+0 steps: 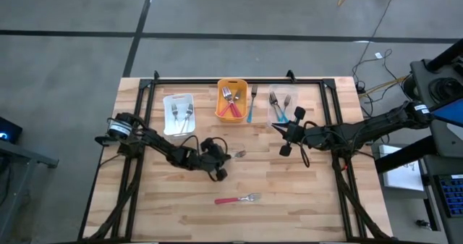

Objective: Sort silverware by color (type)
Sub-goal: Put the white fork into the white bin

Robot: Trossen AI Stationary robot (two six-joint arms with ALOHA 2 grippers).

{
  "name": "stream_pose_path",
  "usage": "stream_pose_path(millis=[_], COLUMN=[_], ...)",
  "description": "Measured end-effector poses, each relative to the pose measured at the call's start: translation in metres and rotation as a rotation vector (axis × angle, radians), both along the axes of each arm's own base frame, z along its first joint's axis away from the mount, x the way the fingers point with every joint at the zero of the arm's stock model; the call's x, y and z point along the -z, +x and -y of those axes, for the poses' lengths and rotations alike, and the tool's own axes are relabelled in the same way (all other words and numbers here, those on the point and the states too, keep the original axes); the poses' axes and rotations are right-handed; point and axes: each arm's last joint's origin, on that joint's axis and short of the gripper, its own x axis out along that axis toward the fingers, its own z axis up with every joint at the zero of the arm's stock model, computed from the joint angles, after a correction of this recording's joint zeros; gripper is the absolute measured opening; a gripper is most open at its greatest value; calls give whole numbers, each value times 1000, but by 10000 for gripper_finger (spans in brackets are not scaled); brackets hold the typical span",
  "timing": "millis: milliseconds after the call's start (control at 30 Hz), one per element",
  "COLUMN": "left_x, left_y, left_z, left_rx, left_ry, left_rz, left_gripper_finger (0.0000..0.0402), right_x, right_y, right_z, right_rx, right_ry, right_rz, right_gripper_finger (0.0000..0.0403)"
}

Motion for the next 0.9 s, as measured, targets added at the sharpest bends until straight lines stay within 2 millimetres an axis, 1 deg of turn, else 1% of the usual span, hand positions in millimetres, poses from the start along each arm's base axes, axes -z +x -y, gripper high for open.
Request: stream_pose_path(millis=[133, 233, 333, 467, 567, 700, 800, 900], left_x=[-6, -9, -12, -11, -14, -10, -6, 1], left_y=[4, 3, 3, 0, -2, -7, -8, -9], left_z=[1, 2, 2, 3, 2, 1, 0, 0], left_rx=[34, 68, 93, 118, 146, 177, 175, 160], left_ry=[44, 39, 25, 33, 77, 131, 135, 123], left_rz=[3, 0, -7, -60, -95, -180, -199, -209], left_gripper_finger=[1, 16, 41, 86, 125, 166, 179, 177], right_x=[0, 0, 0, 0, 0, 0, 0, 0], right_y=[0, 0, 0, 0, 0, 0, 0, 0], right_z=[0, 0, 0, 0, 0, 0, 0, 0], right_rx=[0, 0, 0, 0, 0, 0, 0, 0], right_ry=[0, 0, 0, 1, 1, 1, 1, 1], right_rz=[0, 1, 1, 1, 1, 1, 0, 0], right_gripper_finger=[11, 11, 11, 11, 11, 11, 11, 11])
